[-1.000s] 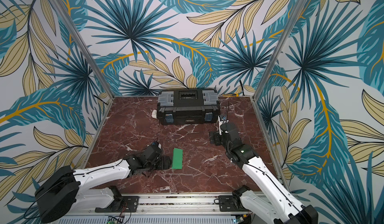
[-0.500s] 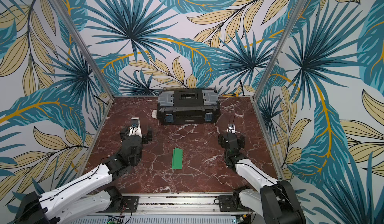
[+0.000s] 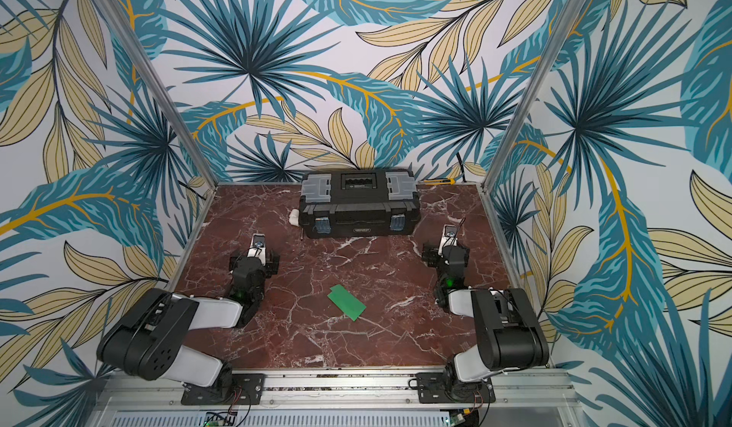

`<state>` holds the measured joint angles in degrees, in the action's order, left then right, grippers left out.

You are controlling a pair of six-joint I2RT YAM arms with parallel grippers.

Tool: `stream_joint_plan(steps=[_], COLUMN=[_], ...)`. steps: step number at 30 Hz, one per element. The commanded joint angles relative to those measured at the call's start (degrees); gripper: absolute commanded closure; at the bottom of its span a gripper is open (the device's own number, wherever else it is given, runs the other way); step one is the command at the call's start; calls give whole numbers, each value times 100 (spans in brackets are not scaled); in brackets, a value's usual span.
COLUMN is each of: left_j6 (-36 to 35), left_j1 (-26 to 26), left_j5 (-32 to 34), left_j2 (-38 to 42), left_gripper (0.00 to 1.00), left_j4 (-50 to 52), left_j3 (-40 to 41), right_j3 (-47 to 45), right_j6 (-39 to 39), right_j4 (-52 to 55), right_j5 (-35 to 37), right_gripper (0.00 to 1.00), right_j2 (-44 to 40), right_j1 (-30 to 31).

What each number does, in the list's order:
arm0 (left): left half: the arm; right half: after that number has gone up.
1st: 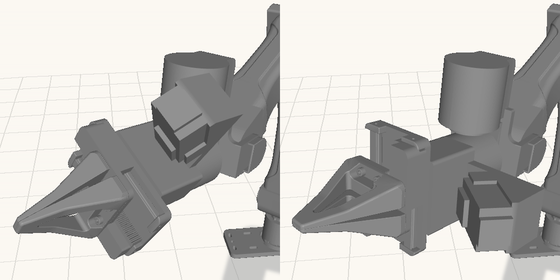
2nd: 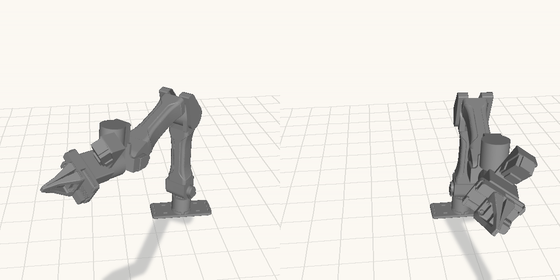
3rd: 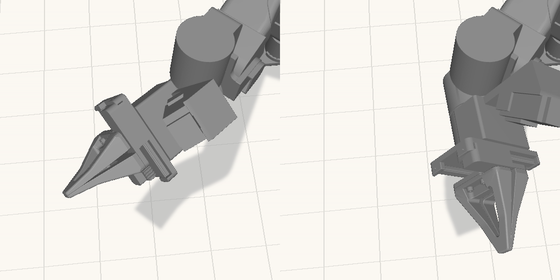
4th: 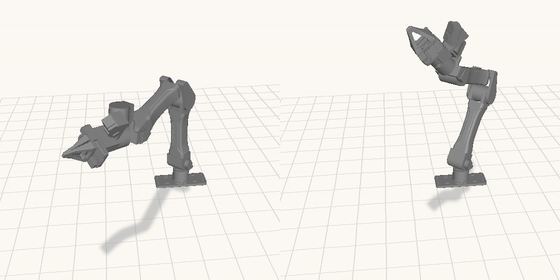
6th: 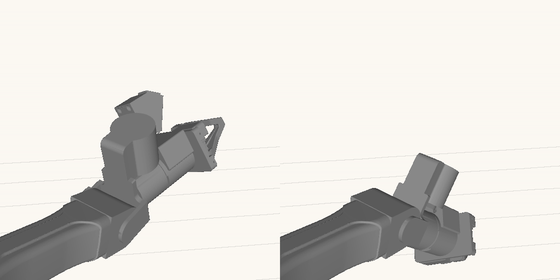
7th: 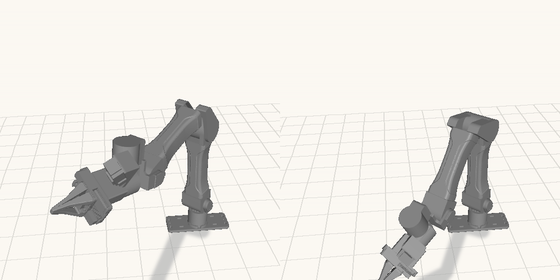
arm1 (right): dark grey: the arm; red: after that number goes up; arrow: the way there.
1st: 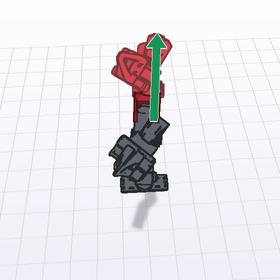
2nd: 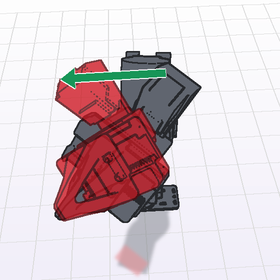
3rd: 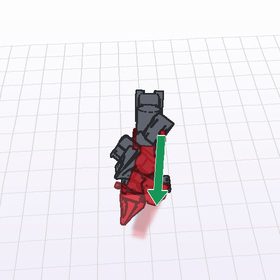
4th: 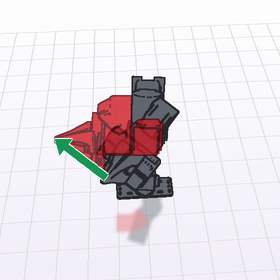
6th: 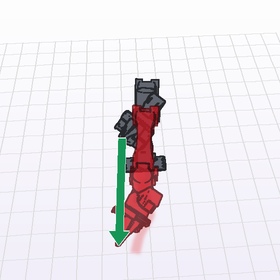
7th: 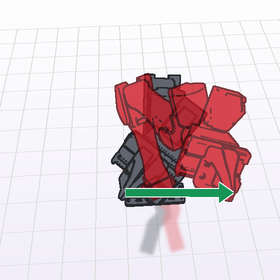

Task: Fold the square paper along the opposite sides
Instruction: Reset both arms

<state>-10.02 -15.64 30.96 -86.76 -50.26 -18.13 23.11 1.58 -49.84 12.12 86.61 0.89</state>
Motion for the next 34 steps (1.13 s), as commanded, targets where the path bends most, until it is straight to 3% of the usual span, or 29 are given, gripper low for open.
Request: stream_joint_plan(steps=[1,3,5,6,9,11,13,34], left_j6=[261,304,128,121,340,406,469,502], left_j1=[379,661,694,676,795,859,933,1010], left_j5=[-788,-1668,-1933,-1892,-1974,-1954,-2103,-2239], left_j2=[315,122,-492,-454,54,-141,-19,-34], left_gripper=[3,2,2,1,1,0,0,0], left_j4=[-37,-699,-2128,-2065,-169,-305,214,268], left_j3=[-230,92,388,388,-195,-301,-460,-490], right_j3=[-15,-17,-17,-18,-25,-26,-26,-17], right_j6=[127,124,119,114,125,116,114,115], right_j4=[28,37,36,28,27,28,27,38], right_j5=[-339,-329,-318,-323,-328,-326,-317,-316], right_gripper=[0,0,0,0,0,0,0,0], right_j2=[-22,-32,-30,-30,-37,-38,-39,-30], right_j1=[-1,-1,-1,-1,-1,-1,-1,-1])
